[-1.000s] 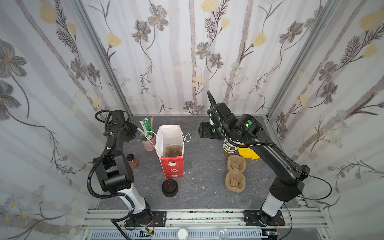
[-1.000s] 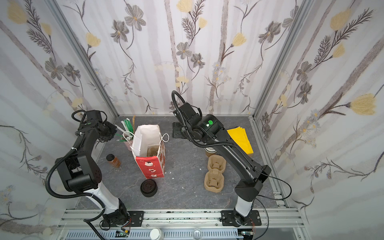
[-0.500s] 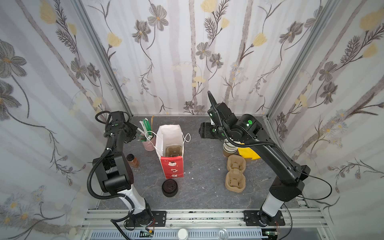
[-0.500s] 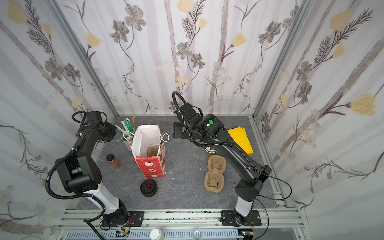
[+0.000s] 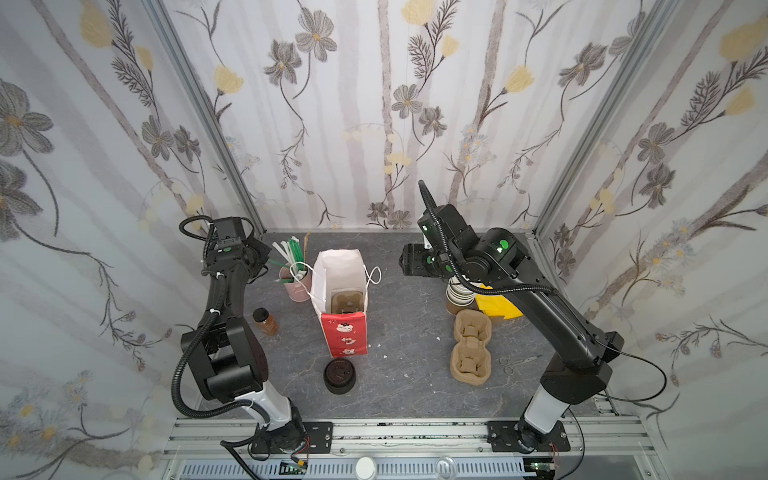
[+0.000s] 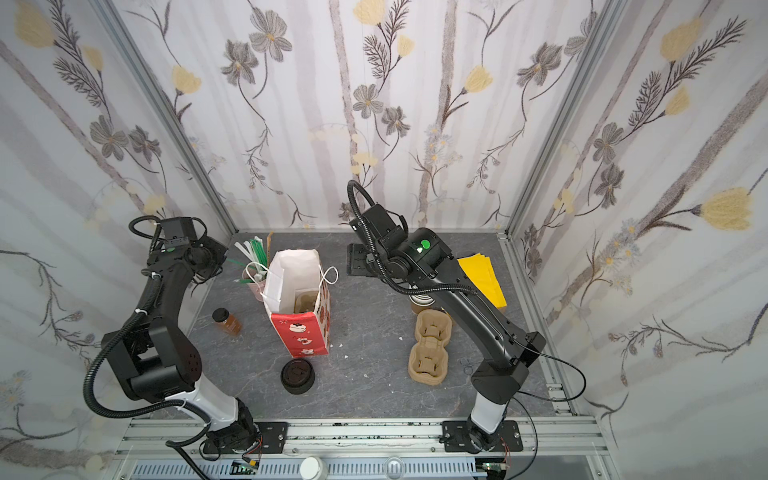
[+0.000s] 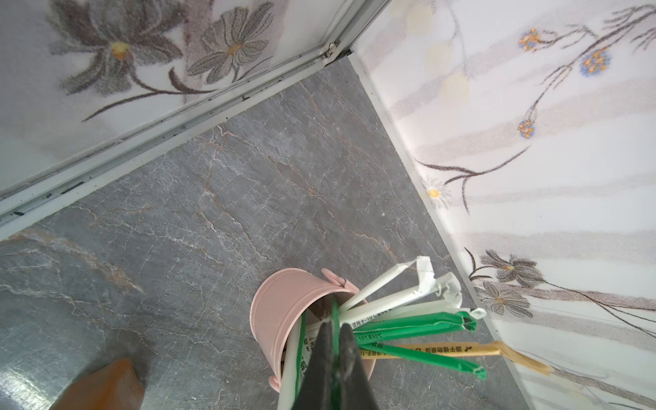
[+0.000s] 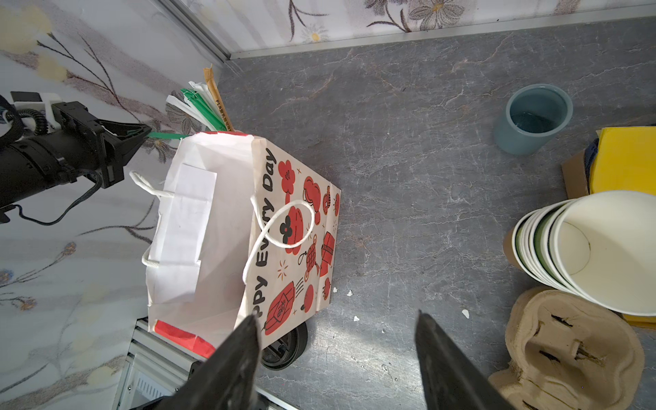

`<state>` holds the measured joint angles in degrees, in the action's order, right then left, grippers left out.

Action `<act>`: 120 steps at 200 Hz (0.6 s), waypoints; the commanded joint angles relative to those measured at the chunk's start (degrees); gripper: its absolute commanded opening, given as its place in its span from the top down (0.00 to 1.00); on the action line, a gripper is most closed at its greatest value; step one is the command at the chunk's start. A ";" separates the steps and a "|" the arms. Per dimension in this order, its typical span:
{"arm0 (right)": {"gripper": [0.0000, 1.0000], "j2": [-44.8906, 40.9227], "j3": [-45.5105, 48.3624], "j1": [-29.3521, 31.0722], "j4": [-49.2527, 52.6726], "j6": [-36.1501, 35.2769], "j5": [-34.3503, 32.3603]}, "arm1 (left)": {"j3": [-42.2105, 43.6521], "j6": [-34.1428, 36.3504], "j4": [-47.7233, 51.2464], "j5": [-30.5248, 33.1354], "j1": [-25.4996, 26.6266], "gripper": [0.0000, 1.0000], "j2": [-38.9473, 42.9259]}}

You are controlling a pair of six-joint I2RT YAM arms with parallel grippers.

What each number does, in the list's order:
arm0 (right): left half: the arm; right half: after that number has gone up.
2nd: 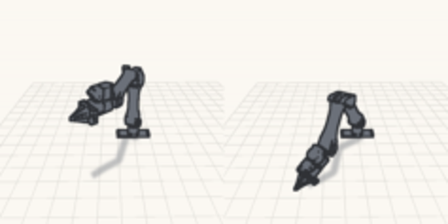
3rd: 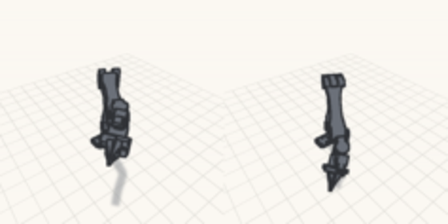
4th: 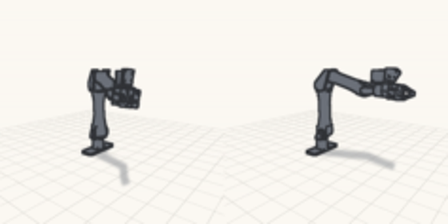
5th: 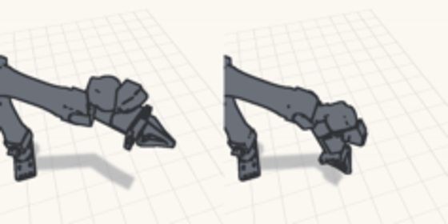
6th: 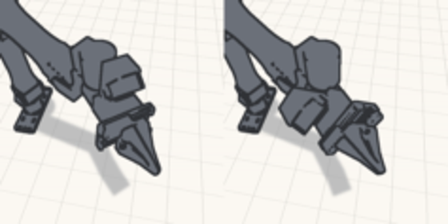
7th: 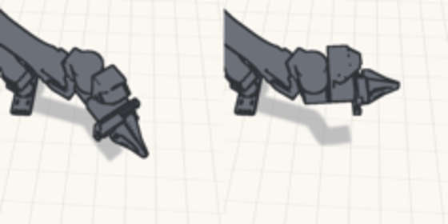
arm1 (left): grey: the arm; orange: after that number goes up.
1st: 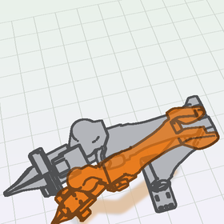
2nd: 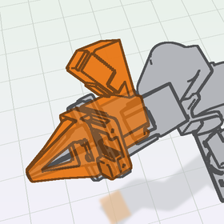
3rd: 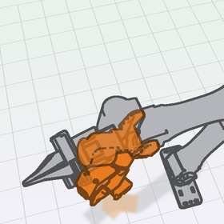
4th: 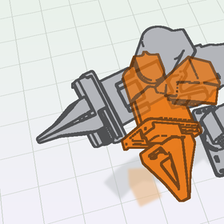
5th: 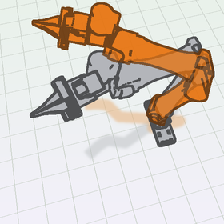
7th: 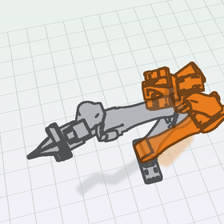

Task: Pack the takeout coffee
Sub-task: 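Pull the green straw up out of the pink cup with the left gripper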

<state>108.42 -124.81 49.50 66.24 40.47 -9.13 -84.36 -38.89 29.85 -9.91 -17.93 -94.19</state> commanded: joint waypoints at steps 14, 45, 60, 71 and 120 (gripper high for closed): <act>0.30 -0.49 0.10 -0.10 -1.06 0.33 -0.37 | 1.10 2.62 -0.98 2.84 0.00 1.00 3.00; 0.30 -0.59 0.10 -0.26 -0.95 0.23 -0.30 | 2.72 3.64 -0.32 7.89 0.00 1.00 6.39; 0.30 -0.79 0.10 -0.25 -0.84 0.14 -0.28 | 3.14 4.28 -0.06 9.99 0.00 1.00 7.85; 0.30 -0.85 0.10 -0.23 -0.67 0.15 -0.28 | 3.31 4.75 -0.06 11.11 0.00 1.00 8.86; 0.30 -1.06 0.10 -0.19 -0.27 0.15 -0.02 | 3.69 3.82 0.09 16.38 0.00 1.00 14.82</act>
<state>107.72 -124.81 49.32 66.48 40.45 -9.10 -81.08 -34.70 30.35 1.67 -17.91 -81.95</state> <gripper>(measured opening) 0.700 0.050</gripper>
